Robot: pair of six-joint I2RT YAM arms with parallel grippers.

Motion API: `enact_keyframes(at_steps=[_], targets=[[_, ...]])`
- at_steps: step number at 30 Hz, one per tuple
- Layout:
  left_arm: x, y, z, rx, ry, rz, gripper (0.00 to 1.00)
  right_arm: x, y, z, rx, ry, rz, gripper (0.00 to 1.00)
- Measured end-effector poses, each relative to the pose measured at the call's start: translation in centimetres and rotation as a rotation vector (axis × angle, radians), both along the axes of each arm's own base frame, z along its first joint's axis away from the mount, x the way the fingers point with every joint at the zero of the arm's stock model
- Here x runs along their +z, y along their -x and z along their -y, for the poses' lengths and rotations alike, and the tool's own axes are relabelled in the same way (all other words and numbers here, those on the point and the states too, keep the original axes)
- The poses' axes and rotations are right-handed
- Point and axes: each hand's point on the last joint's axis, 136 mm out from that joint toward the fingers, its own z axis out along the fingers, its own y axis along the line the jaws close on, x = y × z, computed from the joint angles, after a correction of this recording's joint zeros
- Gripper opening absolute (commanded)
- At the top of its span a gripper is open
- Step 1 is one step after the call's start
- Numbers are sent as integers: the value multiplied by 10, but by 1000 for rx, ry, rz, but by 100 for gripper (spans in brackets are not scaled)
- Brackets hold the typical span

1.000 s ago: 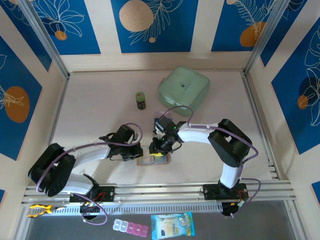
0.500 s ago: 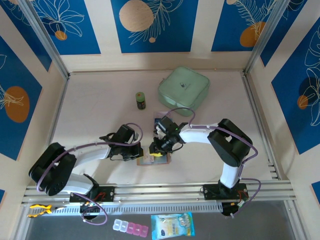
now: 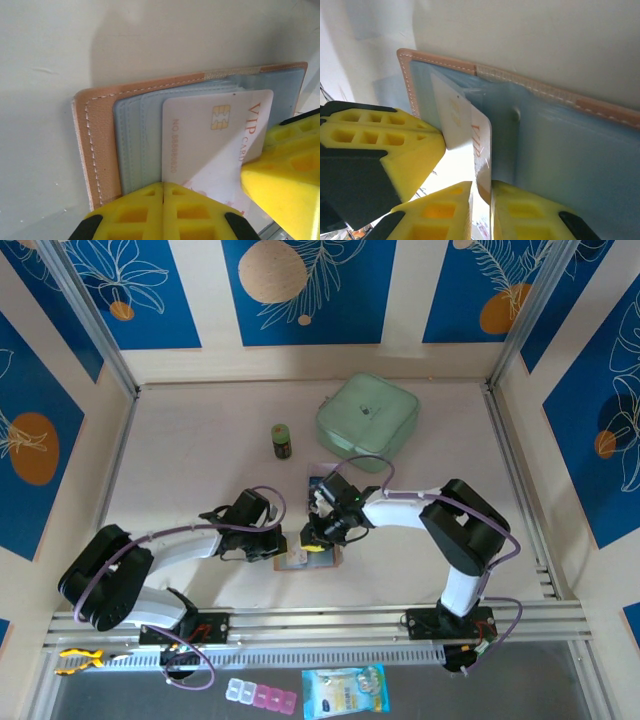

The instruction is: Take the credit cards out of the card holder

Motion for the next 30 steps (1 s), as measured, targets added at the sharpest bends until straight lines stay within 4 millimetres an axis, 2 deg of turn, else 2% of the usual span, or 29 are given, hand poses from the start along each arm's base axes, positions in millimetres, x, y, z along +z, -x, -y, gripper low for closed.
enact_keyframes(at_steps=[7, 15, 30], targets=[[0, 0, 0, 0, -1, 0, 0, 2, 0, 1, -1, -4, 5, 12], [0, 0, 0, 0, -2, -2, 0, 4, 0, 3, 0, 1, 14, 10], [0, 3, -3, 2, -12, -9, 0, 11, 7, 34, 34, 125, 54, 9]])
